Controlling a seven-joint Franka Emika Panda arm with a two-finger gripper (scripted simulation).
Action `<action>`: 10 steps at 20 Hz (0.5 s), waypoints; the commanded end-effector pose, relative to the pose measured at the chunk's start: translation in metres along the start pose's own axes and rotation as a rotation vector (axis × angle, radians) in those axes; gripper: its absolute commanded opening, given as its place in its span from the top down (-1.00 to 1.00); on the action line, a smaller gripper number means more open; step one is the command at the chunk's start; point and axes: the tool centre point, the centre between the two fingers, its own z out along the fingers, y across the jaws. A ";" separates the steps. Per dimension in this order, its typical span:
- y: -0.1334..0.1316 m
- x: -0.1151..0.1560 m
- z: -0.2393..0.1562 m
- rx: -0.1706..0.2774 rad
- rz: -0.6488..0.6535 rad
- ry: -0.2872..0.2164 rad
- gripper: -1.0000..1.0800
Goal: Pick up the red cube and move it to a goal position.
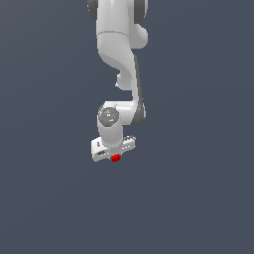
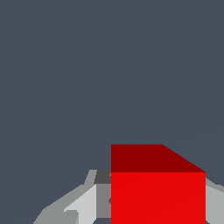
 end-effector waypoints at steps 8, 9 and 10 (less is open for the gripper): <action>-0.007 0.001 -0.013 0.000 0.000 0.000 1.00; -0.009 0.002 -0.017 0.000 0.000 0.000 1.00; -0.012 0.002 -0.022 0.000 0.000 0.000 1.00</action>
